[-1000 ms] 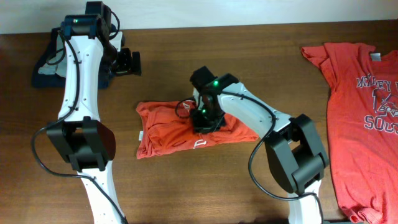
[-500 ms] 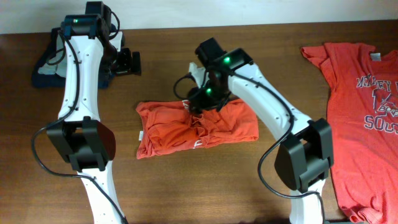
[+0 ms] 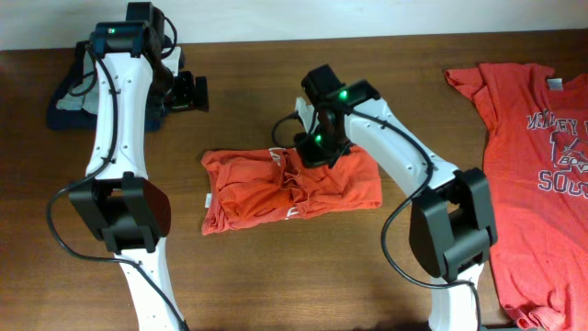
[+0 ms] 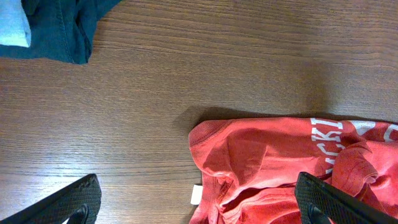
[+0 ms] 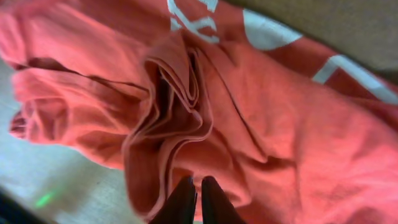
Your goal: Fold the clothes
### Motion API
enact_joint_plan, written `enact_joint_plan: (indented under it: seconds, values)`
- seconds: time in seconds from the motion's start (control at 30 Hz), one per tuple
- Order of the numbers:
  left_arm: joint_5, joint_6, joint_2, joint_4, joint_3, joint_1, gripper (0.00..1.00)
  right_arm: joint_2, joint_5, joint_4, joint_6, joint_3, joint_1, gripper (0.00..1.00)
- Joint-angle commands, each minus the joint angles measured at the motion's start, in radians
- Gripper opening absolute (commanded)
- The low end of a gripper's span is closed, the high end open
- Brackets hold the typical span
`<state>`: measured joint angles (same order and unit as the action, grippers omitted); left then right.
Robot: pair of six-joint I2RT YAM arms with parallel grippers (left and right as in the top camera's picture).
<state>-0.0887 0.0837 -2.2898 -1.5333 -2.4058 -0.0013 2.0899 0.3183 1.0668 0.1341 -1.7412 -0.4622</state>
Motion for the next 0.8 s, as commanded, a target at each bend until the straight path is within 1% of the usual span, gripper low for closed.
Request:
enact_joint_plan:
  seconds: [0.0, 0.17, 0.27, 0.37, 0.5, 0.63, 0.77]
  values:
    - [0.007, -0.002, 0.011, -0.001, 0.006, 0.0, 0.99, -0.005, 0.017, -0.04, 0.029, 0.059, -0.043, 0.1]
    - [0.007, -0.002, 0.011, -0.001, 0.006, 0.0, 0.99, -0.006, 0.093, -0.082, 0.028, 0.068, -0.105, 0.1]
    - [0.007, -0.002, 0.01, -0.001, 0.006, 0.0, 0.99, -0.006, 0.094, -0.107, 0.027, 0.068, -0.143, 0.1]
    - [0.007, -0.002, 0.011, -0.001, 0.006, 0.0, 0.99, -0.006, 0.09, -0.132, 0.011, 0.065, -0.147, 0.1]
    - [0.007, -0.002, 0.011, -0.001, 0.006, 0.0, 0.99, -0.016, 0.09, -0.093, -0.007, 0.006, -0.092, 0.1]
    - [0.007, -0.002, 0.011, -0.001, 0.006, 0.0, 0.99, -0.029, 0.089, -0.026, -0.007, -0.082, 0.007, 0.11]
    - [0.007, -0.002, 0.011, -0.001, 0.006, 0.0, 0.99, -0.023, 0.089, -0.026, -0.007, -0.087, 0.072, 0.11]
